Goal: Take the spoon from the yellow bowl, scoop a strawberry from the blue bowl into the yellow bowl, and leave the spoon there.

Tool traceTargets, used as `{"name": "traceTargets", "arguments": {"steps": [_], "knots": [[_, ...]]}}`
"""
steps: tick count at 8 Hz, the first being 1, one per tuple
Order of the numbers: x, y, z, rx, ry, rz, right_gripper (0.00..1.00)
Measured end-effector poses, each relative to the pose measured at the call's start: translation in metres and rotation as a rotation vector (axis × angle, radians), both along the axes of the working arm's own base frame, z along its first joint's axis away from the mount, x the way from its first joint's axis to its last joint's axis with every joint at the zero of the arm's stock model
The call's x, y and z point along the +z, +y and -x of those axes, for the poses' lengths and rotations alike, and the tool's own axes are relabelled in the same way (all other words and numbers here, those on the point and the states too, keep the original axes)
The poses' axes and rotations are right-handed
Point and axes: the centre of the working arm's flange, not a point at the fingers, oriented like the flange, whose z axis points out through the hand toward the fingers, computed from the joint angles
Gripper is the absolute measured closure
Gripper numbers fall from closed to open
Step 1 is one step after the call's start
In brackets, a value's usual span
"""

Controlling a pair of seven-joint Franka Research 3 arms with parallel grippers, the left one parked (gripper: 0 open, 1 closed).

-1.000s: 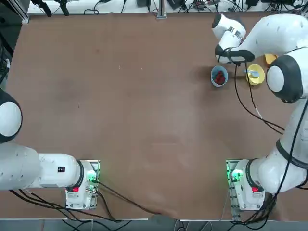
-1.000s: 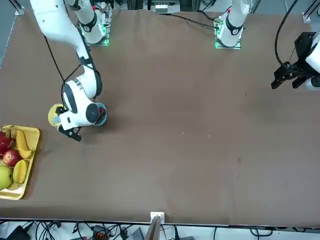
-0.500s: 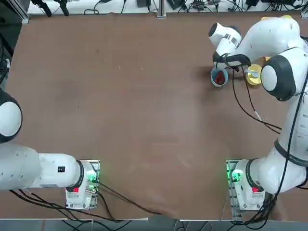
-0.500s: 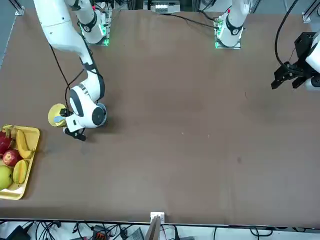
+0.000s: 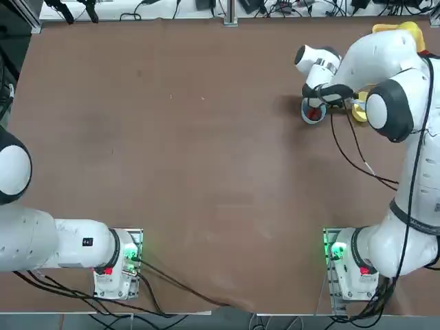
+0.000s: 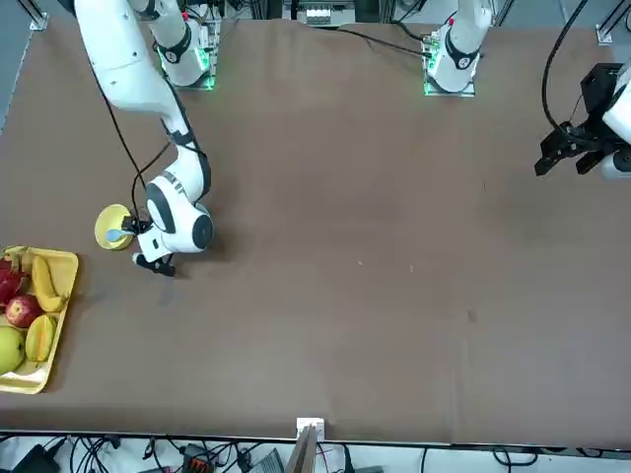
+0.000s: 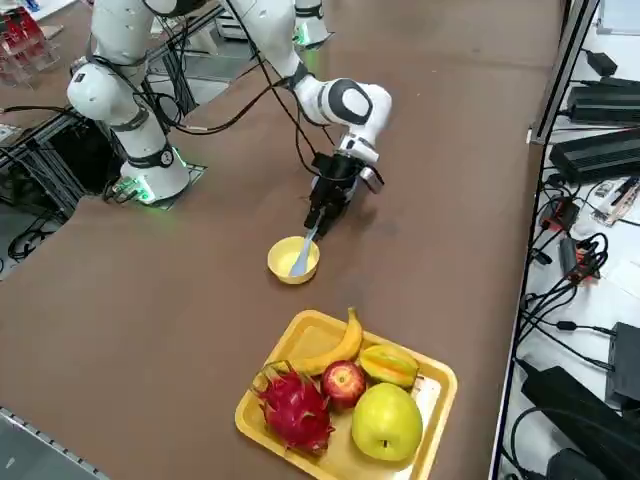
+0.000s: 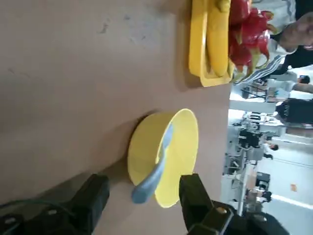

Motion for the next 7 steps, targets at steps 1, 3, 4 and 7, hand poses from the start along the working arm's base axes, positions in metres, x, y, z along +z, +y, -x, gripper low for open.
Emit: {"name": "traceTargets", "arguments": {"steps": [1, 3, 4, 7], "knots": [[-0.0014, -0.002, 0.001, 0.005, 0.008, 0.018, 0.15], [-0.0016, -0.0033, 0.0021, 0.002, 0.014, 0.032, 0.21], [-0.0015, -0.0028, 0.0022, 0.004, 0.015, 0.034, 0.27], [-0.0002, 0.0012, 0.0015, 0.01, 0.012, 0.035, 0.39]]}}
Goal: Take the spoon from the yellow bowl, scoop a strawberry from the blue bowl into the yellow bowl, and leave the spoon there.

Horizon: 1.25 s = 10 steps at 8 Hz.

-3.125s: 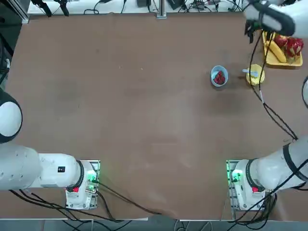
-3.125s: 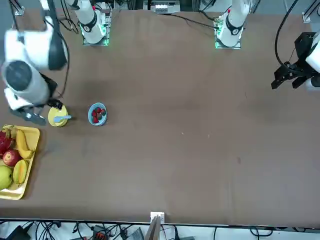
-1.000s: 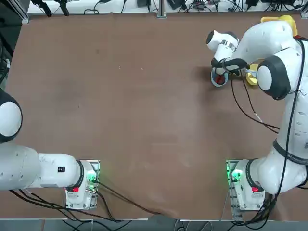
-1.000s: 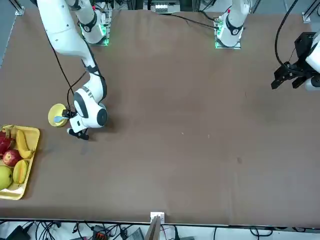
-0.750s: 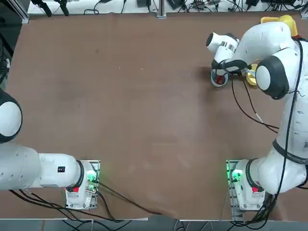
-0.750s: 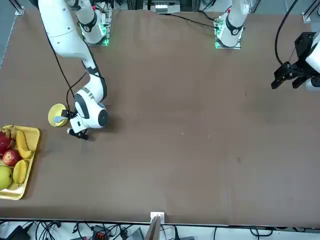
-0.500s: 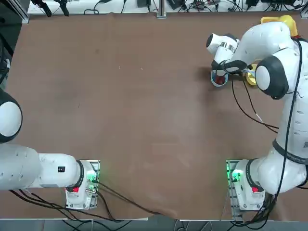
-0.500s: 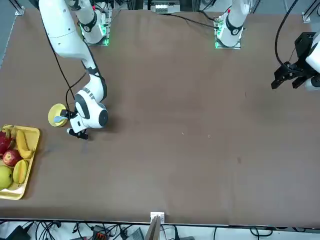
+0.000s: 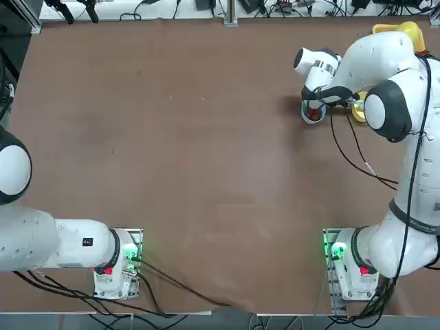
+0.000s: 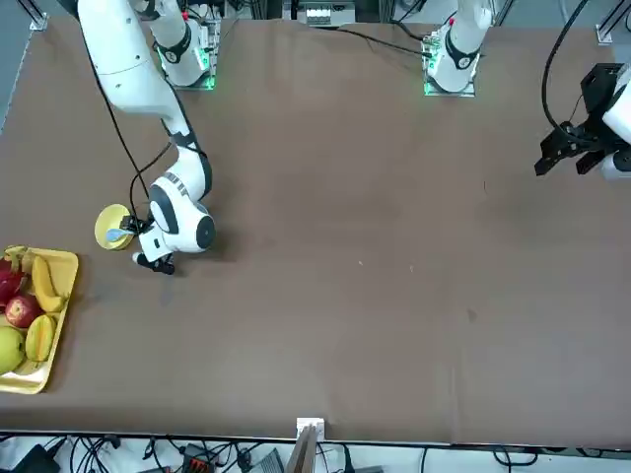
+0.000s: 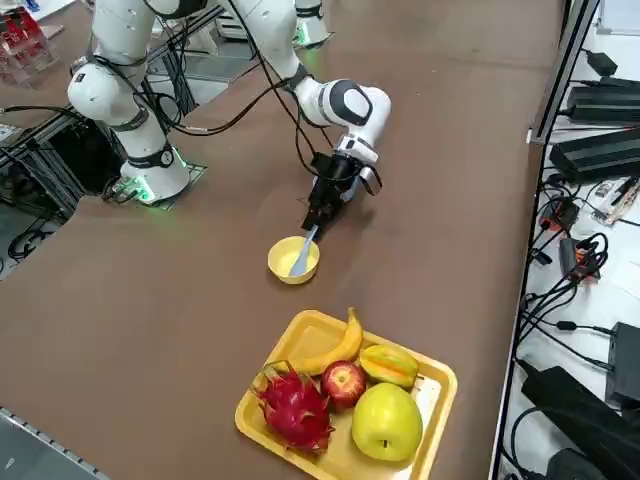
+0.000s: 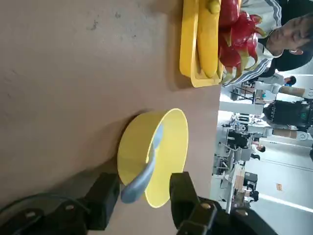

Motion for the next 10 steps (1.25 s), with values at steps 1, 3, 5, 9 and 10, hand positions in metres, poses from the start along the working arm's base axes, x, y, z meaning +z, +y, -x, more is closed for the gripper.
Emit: {"name": "traceTargets", "arguments": {"steps": [1, 3, 5, 9, 10], "knots": [[0.0, 0.0, 0.0, 0.0, 0.0, 0.0, 0.4], [-0.001, 0.0, 0.0, 0.0, 0.003, 0.002, 0.44], [-0.008, -0.001, 0.003, 0.0, 0.014, 0.006, 0.44], [-0.011, -0.001, 0.003, 0.0, 0.019, 0.009, 0.48], [-0.01, 0.0, 0.001, 0.0, 0.014, 0.008, 0.51]]}}
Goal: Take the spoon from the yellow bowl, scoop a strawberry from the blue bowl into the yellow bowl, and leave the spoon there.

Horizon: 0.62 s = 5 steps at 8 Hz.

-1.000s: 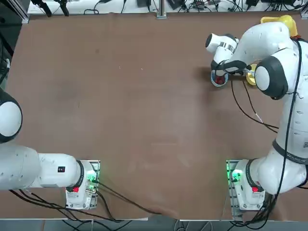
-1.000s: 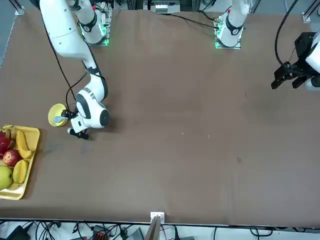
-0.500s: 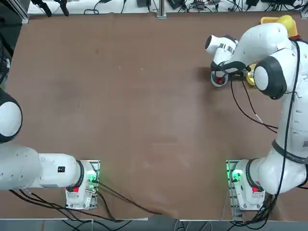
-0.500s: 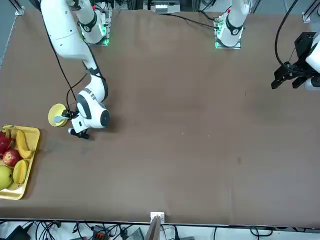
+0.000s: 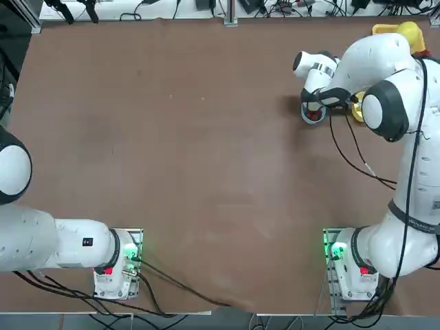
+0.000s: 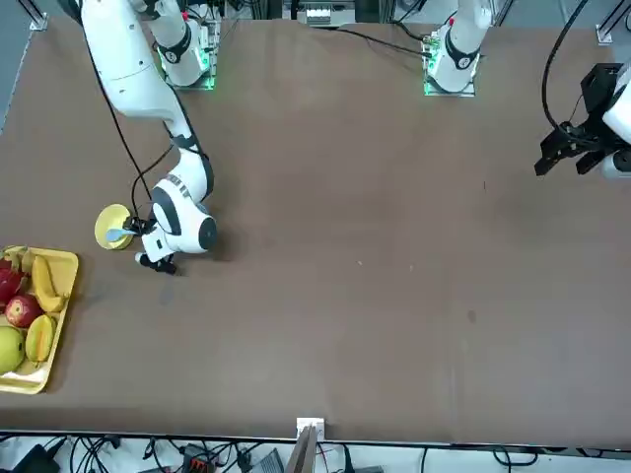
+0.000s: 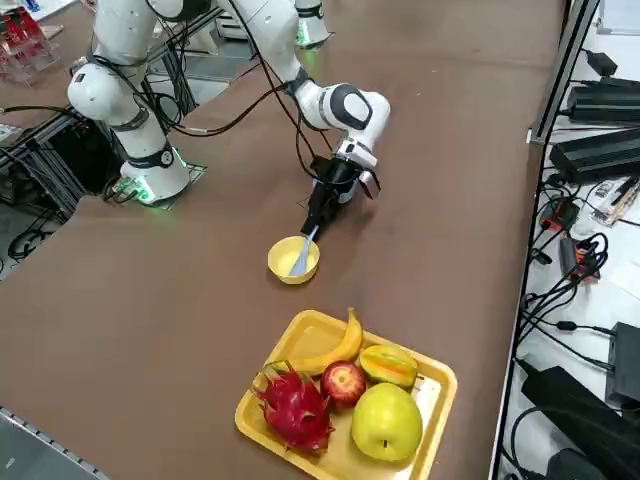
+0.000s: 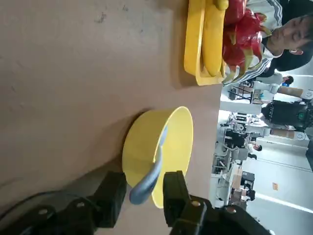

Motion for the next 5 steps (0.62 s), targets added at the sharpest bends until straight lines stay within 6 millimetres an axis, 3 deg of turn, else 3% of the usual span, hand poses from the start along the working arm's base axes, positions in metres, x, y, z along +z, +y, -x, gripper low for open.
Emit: {"name": "traceTargets", "arguments": {"steps": [5], "knots": [[0.0049, -0.0013, -0.0025, -0.012, 0.0, 0.018, 0.67]]}}
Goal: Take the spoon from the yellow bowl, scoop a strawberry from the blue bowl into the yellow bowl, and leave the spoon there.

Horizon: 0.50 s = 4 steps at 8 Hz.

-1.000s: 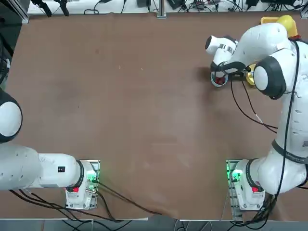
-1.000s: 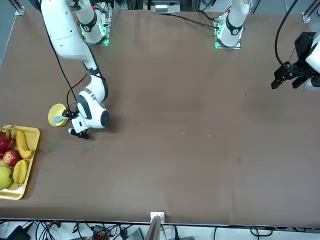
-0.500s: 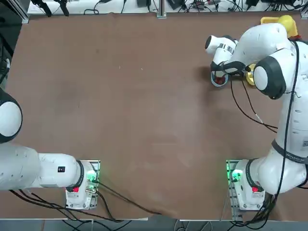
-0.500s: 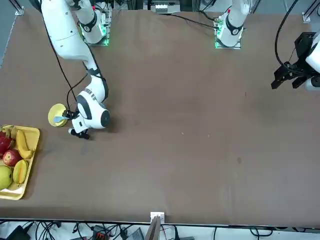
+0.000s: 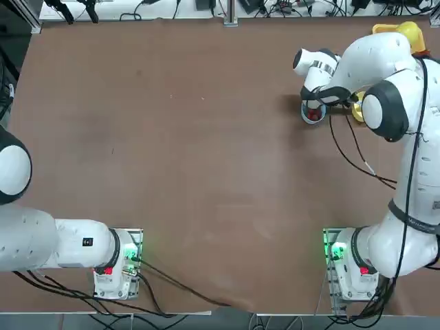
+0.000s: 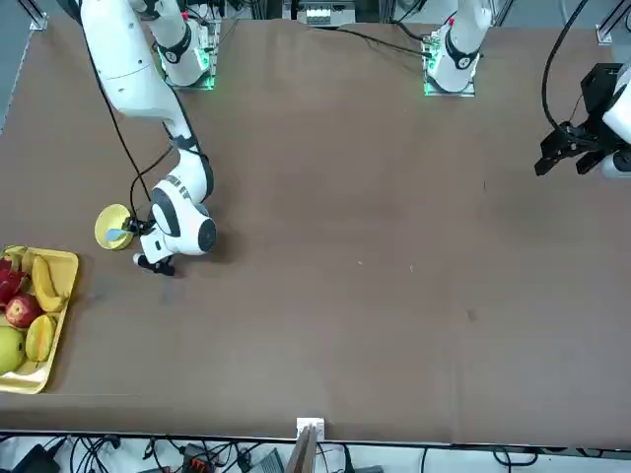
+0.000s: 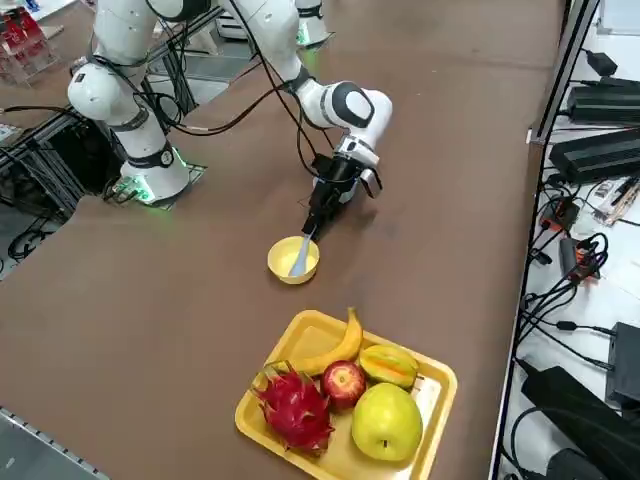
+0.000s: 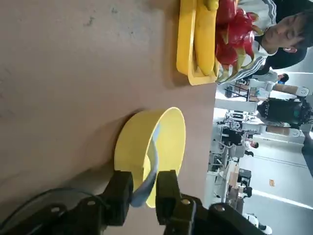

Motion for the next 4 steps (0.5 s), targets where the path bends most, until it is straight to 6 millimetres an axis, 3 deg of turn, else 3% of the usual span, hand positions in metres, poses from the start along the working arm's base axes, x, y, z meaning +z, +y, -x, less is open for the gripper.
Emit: {"name": "traceTargets", "arguments": {"steps": [4], "knots": [[0.0048, 0.0001, -0.0039, -0.001, -0.006, 0.01, 0.75]]}}
